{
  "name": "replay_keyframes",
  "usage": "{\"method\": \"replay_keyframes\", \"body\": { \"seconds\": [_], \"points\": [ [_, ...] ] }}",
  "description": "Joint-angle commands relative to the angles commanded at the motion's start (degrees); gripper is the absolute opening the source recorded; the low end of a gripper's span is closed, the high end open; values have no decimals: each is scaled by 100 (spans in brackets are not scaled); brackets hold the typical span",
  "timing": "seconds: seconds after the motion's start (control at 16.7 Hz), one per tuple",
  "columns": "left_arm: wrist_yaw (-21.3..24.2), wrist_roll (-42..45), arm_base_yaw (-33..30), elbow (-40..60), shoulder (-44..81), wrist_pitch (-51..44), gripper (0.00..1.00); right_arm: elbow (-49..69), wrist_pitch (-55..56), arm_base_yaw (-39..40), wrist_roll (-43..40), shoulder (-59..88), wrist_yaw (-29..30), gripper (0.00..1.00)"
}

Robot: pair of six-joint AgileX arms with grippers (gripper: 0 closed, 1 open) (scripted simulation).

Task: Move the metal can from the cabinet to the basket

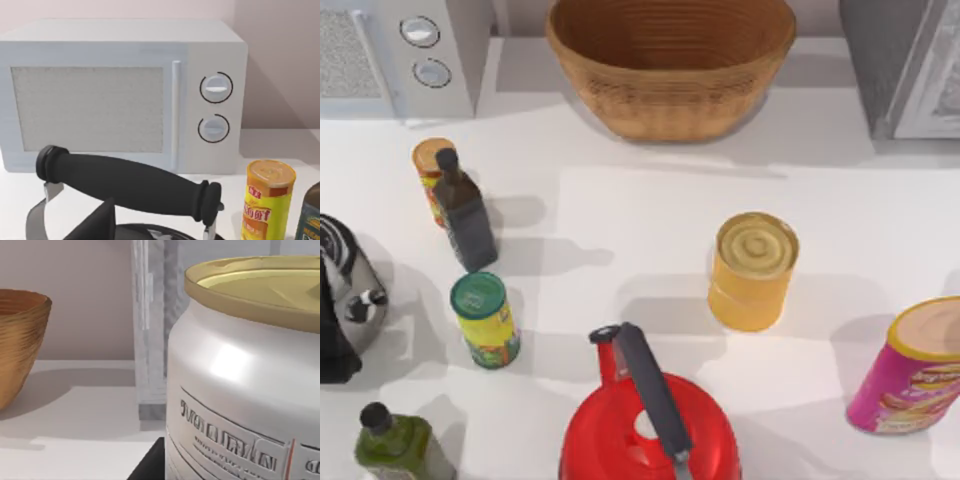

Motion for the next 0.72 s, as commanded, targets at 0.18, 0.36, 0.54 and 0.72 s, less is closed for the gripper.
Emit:
{"method": "replay_keyframes", "body": {
  "seconds": [0.18,0.36,0.54,0.72],
  "points": [
    [0,0,0,0,0,0,100,-34,-16,18,10,43,6,0],
    [0,0,0,0,0,0,100,261,81,127,10,388,114,0],
    [0,0,0,0,0,0,100,1005,294,383,10,1257,377,0],
    [0,0,0,0,0,0,100,2150,591,750,13,2646,762,0]
  ]
}}
